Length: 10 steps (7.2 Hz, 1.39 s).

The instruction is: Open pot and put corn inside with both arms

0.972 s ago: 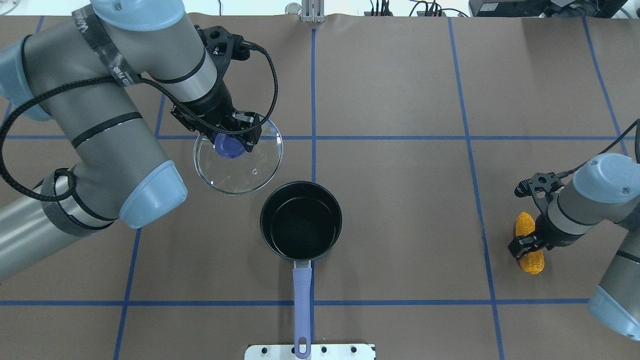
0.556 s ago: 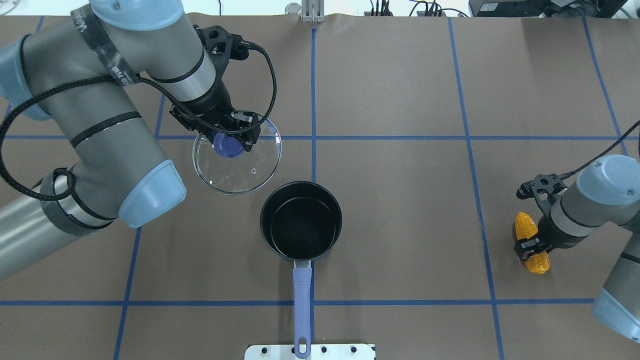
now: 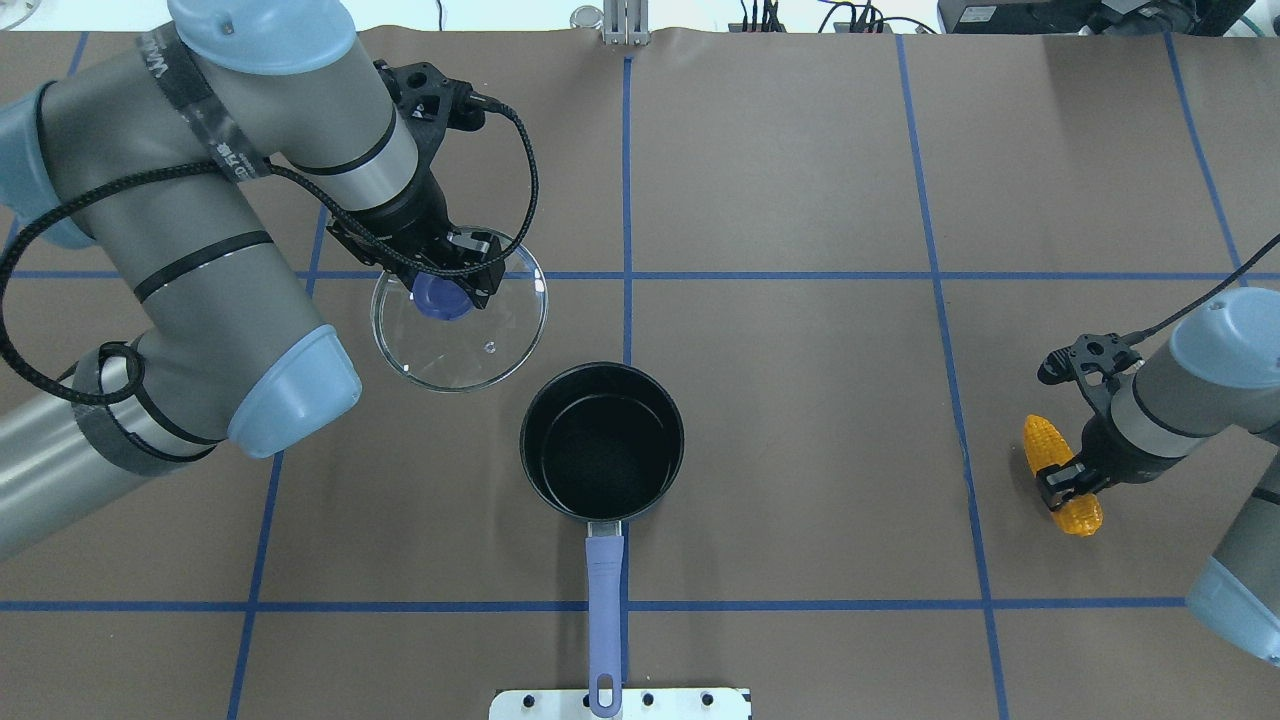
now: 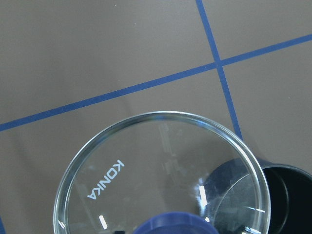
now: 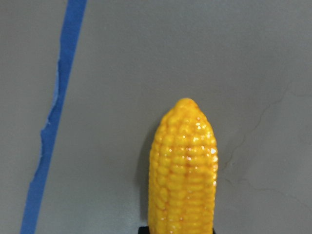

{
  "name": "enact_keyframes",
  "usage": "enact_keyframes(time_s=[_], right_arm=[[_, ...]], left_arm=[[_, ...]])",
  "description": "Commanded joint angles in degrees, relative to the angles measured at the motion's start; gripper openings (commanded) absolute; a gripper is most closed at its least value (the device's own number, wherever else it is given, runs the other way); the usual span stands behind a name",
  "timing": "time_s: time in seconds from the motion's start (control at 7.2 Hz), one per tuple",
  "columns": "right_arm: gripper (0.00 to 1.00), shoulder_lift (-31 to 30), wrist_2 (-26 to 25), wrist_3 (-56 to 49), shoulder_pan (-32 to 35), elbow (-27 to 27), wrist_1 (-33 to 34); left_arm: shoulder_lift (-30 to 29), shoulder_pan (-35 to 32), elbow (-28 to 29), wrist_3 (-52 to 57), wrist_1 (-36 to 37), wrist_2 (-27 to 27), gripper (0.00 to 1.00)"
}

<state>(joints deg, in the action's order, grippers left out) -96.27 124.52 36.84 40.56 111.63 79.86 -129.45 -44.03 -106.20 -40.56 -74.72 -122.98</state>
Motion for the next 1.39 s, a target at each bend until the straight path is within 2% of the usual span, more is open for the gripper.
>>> enact_keyframes(time_s=[0.0, 0.14, 0.28, 0.42, 0.56, 0.83, 1.25], right_arm=[[0.38, 3.87, 3.45, -0.36, 3.38, 0.16, 0.29], [0.38, 7.55, 3.97, 0.33, 3.56, 0.16, 1.6], [0.39, 12.38, 4.24, 0.51, 3.74, 0.51, 5.96], [0.4, 18.25, 4.24, 1.73, 3.65, 0.51, 11.22], [0.39, 24.23, 4.16, 5.75, 2.17, 0.51, 15.54], [0.38, 31.11, 3.54, 13.67, -2.04, 0.34, 16.55], [0.39, 39.91, 0.21, 22.55, -8.11, -1.67, 16.38]], left_arm=[[3.83, -1.31, -1.89, 6.33, 0.02, -0.15, 0.57], [6.03, -2.54, -2.52, 9.06, -0.16, -0.5, 0.57], [9.1, -2.81, -3.83, 11.53, -0.33, -0.33, 0.57], [12.44, -3.17, -5.23, 11.99, -2.77, -0.51, 0.57], [17.08, -3.17, -5.25, 12.6, -8.28, -0.6, 0.57], [24.48, -4.04, -4.9, 14.61, -16.13, -0.68, 0.57], [33.53, -8.17, -4.63, 24.71, -18.95, -0.77, 0.58]])
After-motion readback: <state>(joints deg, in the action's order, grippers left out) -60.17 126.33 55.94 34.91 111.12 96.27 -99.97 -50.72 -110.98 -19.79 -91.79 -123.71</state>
